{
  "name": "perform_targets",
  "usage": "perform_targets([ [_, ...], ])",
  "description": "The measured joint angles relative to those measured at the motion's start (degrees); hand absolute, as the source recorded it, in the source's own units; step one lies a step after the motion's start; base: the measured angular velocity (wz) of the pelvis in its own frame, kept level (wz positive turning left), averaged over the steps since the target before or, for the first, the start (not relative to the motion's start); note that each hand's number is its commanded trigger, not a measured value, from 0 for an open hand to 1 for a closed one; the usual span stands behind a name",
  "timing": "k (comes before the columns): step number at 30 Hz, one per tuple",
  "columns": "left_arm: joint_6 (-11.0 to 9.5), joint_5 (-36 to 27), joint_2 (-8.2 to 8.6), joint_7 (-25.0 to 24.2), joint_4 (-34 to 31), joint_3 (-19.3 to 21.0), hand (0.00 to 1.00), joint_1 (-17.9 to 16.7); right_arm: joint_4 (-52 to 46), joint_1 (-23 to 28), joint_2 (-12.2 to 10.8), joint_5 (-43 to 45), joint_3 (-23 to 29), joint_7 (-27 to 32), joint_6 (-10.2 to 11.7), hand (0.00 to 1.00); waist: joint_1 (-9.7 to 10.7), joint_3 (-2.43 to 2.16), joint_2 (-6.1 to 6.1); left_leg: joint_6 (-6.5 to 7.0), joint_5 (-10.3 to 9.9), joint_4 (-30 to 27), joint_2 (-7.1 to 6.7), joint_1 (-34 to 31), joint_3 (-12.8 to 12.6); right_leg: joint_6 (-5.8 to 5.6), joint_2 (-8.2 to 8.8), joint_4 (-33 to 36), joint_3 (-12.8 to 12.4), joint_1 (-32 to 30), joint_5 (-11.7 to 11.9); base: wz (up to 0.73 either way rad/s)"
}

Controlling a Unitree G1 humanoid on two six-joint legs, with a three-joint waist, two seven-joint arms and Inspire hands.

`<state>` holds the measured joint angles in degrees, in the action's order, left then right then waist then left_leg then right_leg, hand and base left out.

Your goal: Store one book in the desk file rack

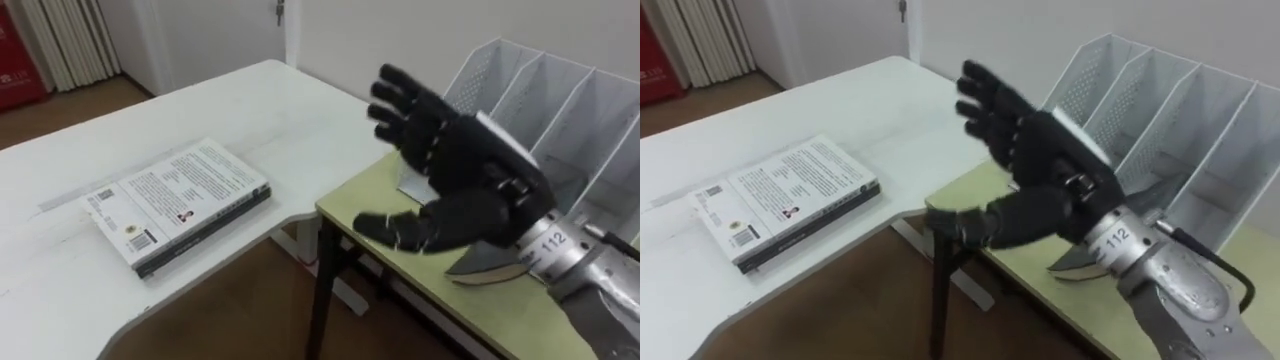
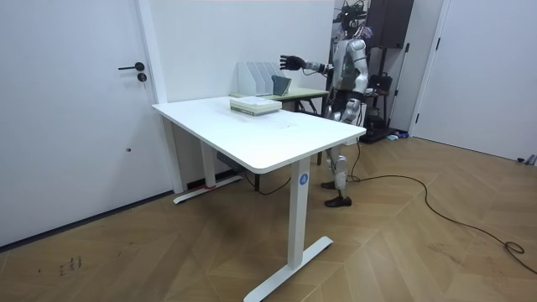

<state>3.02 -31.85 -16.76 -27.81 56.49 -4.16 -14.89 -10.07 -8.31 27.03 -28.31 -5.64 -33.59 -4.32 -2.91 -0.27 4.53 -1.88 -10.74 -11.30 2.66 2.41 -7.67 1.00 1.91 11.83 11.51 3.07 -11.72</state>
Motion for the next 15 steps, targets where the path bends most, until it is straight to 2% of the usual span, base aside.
perform_targets([
  [2,0.8,0.1,-0.45,0.0,0.2,-0.1,0.0,0.9,1.2,1.6,0.4,3.8,-1.4,-3.8,-0.9,0.0,-0.8,0.21,0.35,0.0,0.0,0.0,-0.01,-0.1,0.2,0.0,-0.02,0.0,0.1,0.1,0.0,0.1],
  [5,1.5,0.4,-0.92,0.1,1.2,-1.2,0.0,2.9,3.0,3.2,0.9,11.4,-5.0,-8.4,-3.0,0.0,-1.4,1.16,0.27,0.01,0.0,0.0,0.07,-0.9,0.0,0.09,-0.04,0.0,0.9,-0.2,0.1,0.16],
  [6,2.0,0.4,-1.17,0.1,1.4,-1.9,0.0,3.9,3.5,4.7,1.2,13.8,-6.7,-9.9,-3.8,0.0,-2.2,1.28,0.16,0.01,0.0,0.0,0.1,-0.9,0.0,0.1,-0.05,0.0,1.0,-0.2,0.1,0.09],
  [9,2.1,0.3,-1.37,0.0,2.1,-2.8,0.0,5.0,5.4,6.9,1.3,20.1,-9.7,-15.4,-5.3,0.0,-3.5,1.46,-0.14,0.02,0.0,0.0,0.17,-0.9,0.0,0.14,-0.04,0.0,1.3,-0.2,0.2,0.0],
  [12,2.1,0.4,-1.33,0.1,3.7,-2.8,0.0,6.4,8.4,8.9,1.3,27.3,-10.7,-19.2,-5.6,0.0,-4.2,1.39,-0.22,0.02,0.0,-0.1,0.21,-0.8,0.0,0.14,0.0,0.0,1.2,-0.1,0.2,0.0],
  [15,2.0,-0.1,-1.35,0.4,4.3,-3.2,0.0,6.6,16.4,9.9,1.3,34.8,-11.5,-19.4,-5.6,0.0,-4.2,1.33,-0.12,0.03,0.0,-0.1,0.12,-1.0,0.1,0.15,0.13,0.0,1.3,-0.1,0.2,0.0],
])
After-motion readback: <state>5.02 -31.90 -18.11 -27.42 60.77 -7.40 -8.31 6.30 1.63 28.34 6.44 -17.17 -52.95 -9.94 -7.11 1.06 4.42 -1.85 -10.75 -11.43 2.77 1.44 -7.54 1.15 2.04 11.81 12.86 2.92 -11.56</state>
